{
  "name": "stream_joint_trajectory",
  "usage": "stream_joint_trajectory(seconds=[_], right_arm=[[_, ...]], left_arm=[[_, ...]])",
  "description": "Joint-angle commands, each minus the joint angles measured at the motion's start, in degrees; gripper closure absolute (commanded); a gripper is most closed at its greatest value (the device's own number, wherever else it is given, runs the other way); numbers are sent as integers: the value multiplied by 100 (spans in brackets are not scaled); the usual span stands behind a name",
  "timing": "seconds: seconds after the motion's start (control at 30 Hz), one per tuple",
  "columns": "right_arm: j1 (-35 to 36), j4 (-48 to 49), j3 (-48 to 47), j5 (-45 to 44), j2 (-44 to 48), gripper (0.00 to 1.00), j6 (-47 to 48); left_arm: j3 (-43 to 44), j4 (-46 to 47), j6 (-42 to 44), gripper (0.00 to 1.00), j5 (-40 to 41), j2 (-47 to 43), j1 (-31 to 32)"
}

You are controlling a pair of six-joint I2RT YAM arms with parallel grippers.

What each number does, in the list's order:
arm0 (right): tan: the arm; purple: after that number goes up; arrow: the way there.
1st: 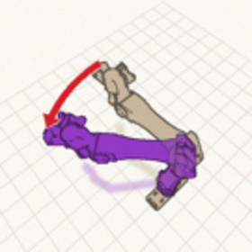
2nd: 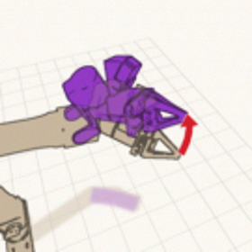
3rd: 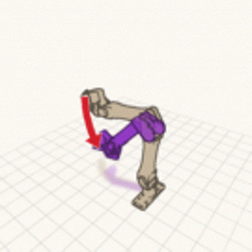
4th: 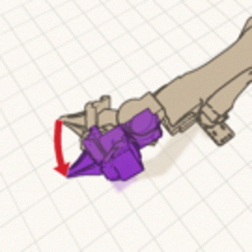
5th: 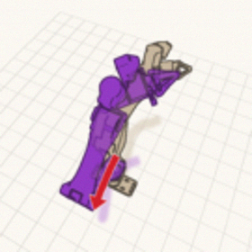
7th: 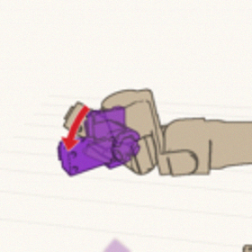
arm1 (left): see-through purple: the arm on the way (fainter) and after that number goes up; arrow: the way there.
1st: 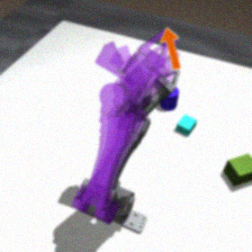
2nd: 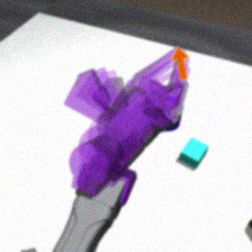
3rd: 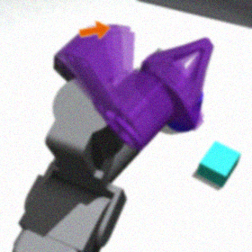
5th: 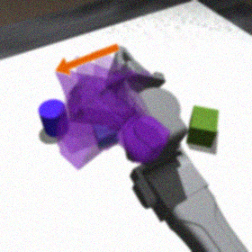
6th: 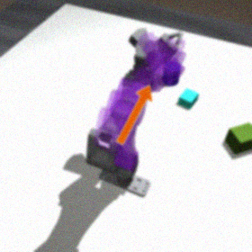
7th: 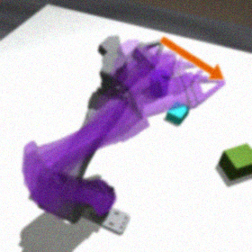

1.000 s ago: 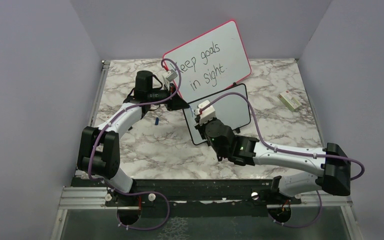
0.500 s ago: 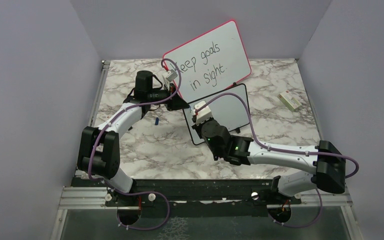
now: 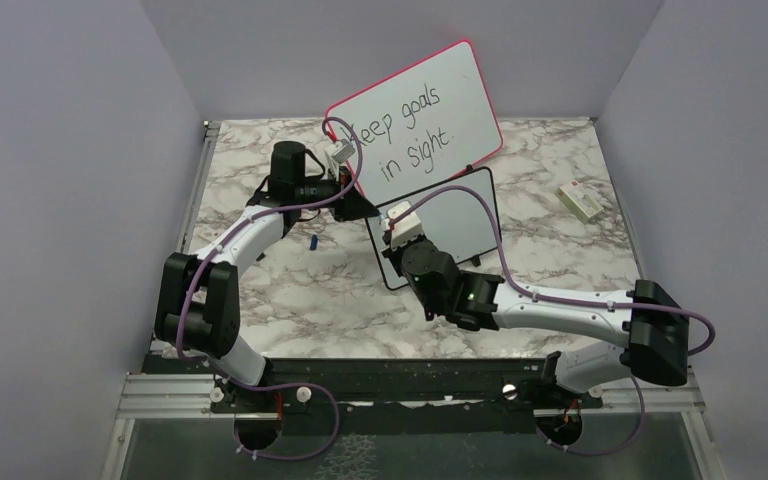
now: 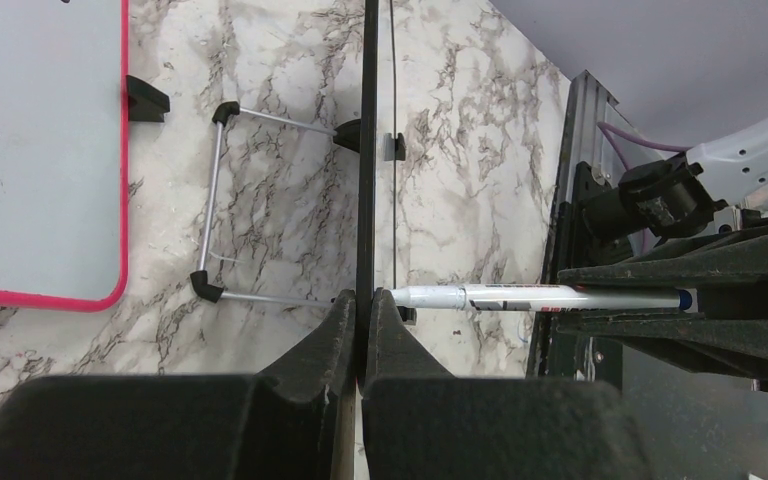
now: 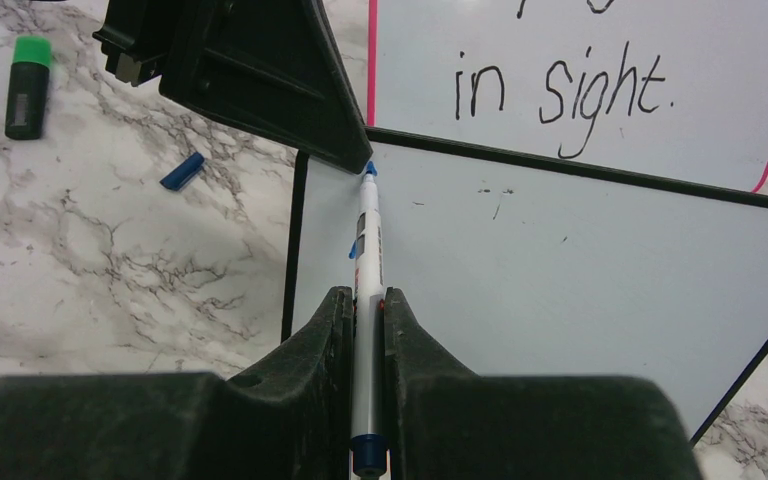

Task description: Write a sentence on the whiteboard

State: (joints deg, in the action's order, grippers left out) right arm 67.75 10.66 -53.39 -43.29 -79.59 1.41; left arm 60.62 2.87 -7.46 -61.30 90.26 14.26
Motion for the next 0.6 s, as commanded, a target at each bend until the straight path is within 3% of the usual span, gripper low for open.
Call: stream_joint_trajectory(seconds=[0.0,0.57], right_arm=[[-58,225,-94,-213,-111,99,41],[-160,249,-41,-417,-94,99,77]], left_arm=[[-68,-201,86,100,-195,-52,33],[-73,-200,83,100,-197,-52,33]])
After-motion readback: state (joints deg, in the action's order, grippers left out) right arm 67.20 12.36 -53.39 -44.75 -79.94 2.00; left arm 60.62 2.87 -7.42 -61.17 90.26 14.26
